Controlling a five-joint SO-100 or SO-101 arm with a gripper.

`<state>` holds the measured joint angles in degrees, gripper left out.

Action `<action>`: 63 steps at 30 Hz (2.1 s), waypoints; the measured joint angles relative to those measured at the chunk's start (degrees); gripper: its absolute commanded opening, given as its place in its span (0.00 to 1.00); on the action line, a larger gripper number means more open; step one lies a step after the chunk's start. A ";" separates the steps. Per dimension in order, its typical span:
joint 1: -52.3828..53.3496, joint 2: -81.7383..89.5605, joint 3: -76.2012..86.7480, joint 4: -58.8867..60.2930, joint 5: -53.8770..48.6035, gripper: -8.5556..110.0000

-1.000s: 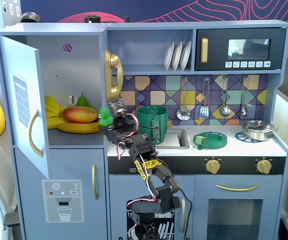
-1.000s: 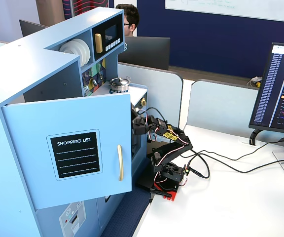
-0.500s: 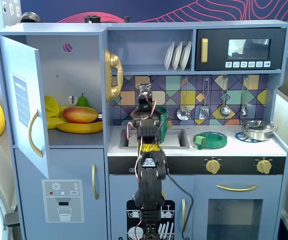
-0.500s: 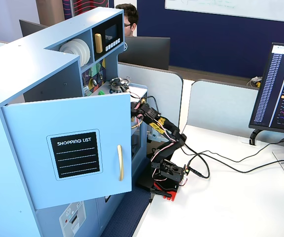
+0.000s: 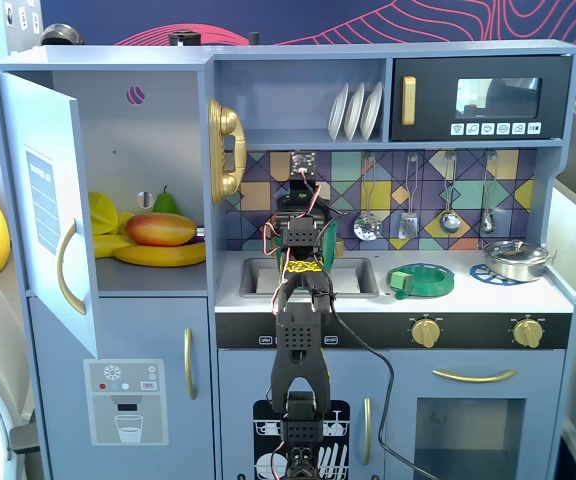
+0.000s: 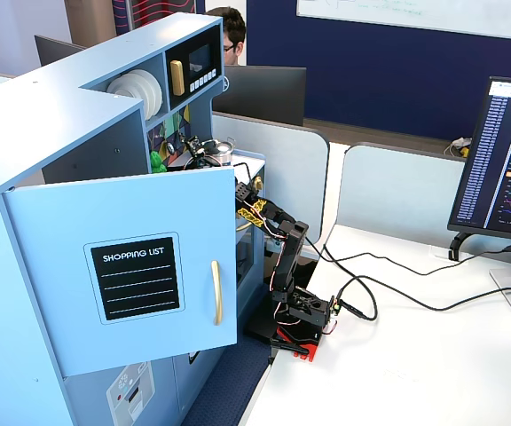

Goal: Pick up the green pineapple from the left cabinet and place it in the green recipient

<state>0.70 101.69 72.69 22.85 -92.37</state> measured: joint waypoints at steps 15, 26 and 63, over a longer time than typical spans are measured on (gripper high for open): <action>-0.35 2.99 5.27 -1.14 0.26 0.40; 0.44 42.89 43.86 10.46 3.16 0.37; -0.70 80.51 94.66 57.30 12.39 0.25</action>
<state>0.00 182.20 167.34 80.16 -79.98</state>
